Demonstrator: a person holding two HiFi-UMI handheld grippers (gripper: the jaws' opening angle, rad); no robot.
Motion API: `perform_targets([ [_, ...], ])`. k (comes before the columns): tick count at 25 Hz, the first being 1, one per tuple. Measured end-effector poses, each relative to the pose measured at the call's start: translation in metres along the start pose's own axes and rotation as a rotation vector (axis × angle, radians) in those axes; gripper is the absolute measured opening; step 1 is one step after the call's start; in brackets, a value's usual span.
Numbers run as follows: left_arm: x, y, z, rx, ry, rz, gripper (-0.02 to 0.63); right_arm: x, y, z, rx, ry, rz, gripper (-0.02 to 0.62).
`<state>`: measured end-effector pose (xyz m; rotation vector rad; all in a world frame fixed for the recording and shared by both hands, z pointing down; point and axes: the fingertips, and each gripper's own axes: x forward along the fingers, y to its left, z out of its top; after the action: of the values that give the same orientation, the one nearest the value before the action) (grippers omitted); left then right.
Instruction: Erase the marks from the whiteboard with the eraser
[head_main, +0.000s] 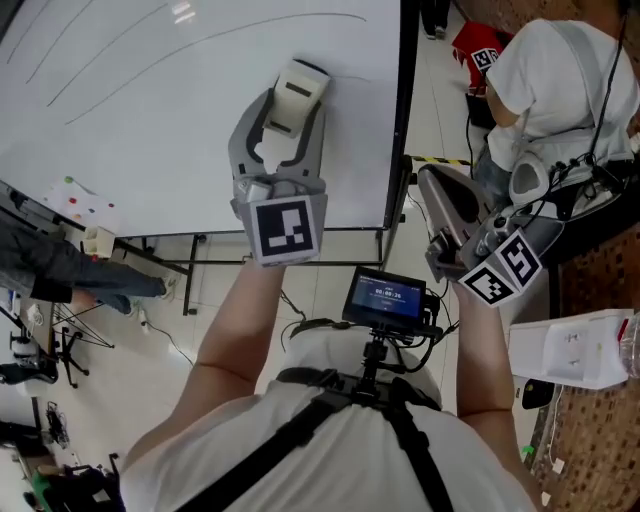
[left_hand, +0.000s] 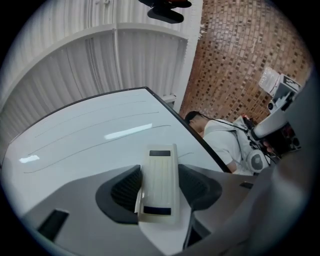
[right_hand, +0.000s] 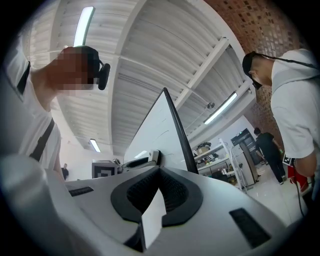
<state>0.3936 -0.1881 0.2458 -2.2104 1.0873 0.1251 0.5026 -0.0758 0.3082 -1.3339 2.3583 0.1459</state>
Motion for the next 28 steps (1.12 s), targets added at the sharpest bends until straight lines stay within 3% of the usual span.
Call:
perform_targets([
  [3, -0.005, -0.01, -0.001, 0.053, 0.045, -0.06, 0.258, -0.006, -0.001, 0.0, 0.019, 0.003, -0.001, 0.005],
  [5, -0.011, 0.007, -0.005, 0.045, 0.07, 0.008, 0.256, -0.006, 0.002, 0.0, 0.024, 0.008, 0.002, 0.005],
  [8, -0.017, 0.055, -0.013, -0.017, 0.083, 0.175, 0.255, 0.0, 0.003, 0.002, 0.018, 0.005, 0.011, 0.005],
  [10, -0.018, 0.069, -0.016, -0.015, 0.084, 0.212, 0.256, 0.002, 0.001, 0.003, 0.015, 0.002, 0.008, 0.005],
  [14, -0.014, 0.042, -0.006, 0.014, 0.075, 0.16, 0.256, -0.003, 0.004, 0.005, 0.013, 0.005, -0.002, 0.005],
  [21, -0.003, -0.033, 0.004, 0.051, 0.124, -0.074, 0.258, -0.004, 0.008, 0.01, -0.002, 0.001, -0.002, 0.005],
  [24, -0.004, -0.053, 0.003, 0.105, 0.125, -0.179, 0.258, -0.005, 0.01, 0.009, 0.003, 0.003, -0.005, 0.005],
  [26, -0.005, -0.038, 0.003, 0.097, 0.12, -0.127, 0.256, -0.003, 0.008, 0.01, 0.003, -0.006, 0.003, 0.005],
  [28, -0.005, -0.004, 0.003, 0.088, 0.106, 0.004, 0.256, -0.005, 0.005, 0.01, 0.003, -0.014, 0.009, 0.005],
])
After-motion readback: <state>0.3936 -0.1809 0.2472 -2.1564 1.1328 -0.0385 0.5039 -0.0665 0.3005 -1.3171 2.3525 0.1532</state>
